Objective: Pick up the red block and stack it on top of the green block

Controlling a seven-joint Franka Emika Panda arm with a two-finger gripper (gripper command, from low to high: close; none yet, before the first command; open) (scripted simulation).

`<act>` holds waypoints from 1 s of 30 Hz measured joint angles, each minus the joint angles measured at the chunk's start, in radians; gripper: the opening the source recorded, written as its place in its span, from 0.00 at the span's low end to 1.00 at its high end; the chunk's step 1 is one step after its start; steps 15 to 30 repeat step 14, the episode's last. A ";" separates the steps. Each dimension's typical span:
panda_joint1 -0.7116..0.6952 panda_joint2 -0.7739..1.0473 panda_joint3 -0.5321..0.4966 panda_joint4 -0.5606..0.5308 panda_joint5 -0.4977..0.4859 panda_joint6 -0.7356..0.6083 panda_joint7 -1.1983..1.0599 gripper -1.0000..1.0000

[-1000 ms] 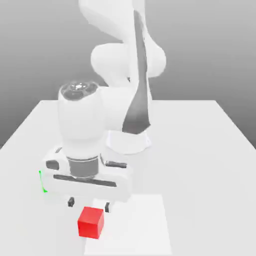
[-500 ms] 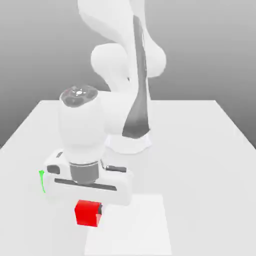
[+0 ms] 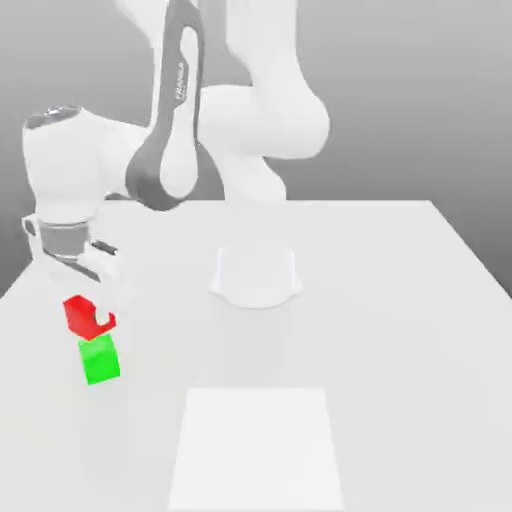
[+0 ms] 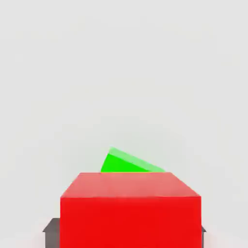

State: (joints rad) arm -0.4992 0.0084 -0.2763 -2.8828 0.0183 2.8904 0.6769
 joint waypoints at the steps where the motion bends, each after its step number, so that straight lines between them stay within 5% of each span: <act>1: -0.003 0.026 0.010 0.001 0.029 0.024 -0.020 1.00; 7: -0.005 0.039 0.014 0.002 0.044 0.036 -0.031 1.00; 14: -0.061 -0.170 0.026 -0.007 -0.112 -0.160 0.077 1.00; 30: -0.061 -0.170 0.026 -0.007 -0.112 -0.160 0.077 1.00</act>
